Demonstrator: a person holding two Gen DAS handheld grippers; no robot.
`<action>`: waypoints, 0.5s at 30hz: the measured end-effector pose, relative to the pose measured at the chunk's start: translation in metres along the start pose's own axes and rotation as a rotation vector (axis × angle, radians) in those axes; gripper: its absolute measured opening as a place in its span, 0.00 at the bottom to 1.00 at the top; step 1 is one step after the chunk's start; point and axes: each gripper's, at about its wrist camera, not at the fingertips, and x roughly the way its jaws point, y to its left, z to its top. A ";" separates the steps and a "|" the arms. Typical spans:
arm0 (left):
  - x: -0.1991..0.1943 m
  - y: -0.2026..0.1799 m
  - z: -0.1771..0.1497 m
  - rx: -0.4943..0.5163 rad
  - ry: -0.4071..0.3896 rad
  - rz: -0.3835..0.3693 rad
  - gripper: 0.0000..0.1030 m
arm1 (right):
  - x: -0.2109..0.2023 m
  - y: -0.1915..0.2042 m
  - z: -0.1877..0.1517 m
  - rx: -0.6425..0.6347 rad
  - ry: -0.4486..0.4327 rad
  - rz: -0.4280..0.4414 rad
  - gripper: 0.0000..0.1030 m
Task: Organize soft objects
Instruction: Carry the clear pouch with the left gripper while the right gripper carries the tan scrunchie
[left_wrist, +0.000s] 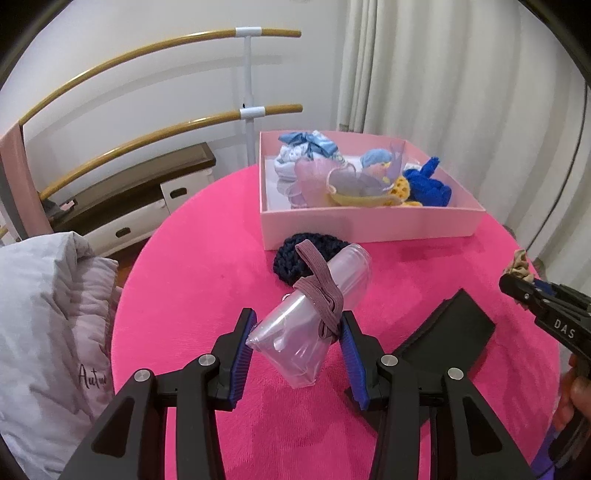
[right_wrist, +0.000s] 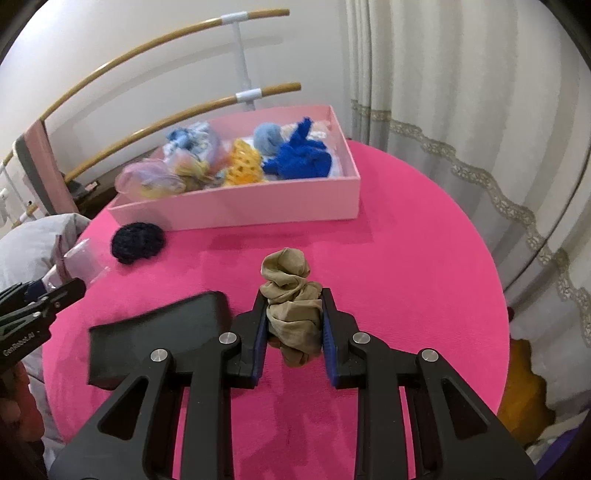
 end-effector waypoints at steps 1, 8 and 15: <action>-0.003 0.000 0.000 0.001 -0.003 -0.001 0.40 | -0.004 0.003 0.001 -0.004 -0.006 0.007 0.22; -0.025 -0.002 0.000 0.001 -0.030 0.003 0.40 | -0.025 0.021 0.005 -0.039 -0.040 0.043 0.22; -0.040 -0.004 0.006 -0.008 -0.057 0.011 0.40 | -0.042 0.035 0.012 -0.063 -0.068 0.088 0.22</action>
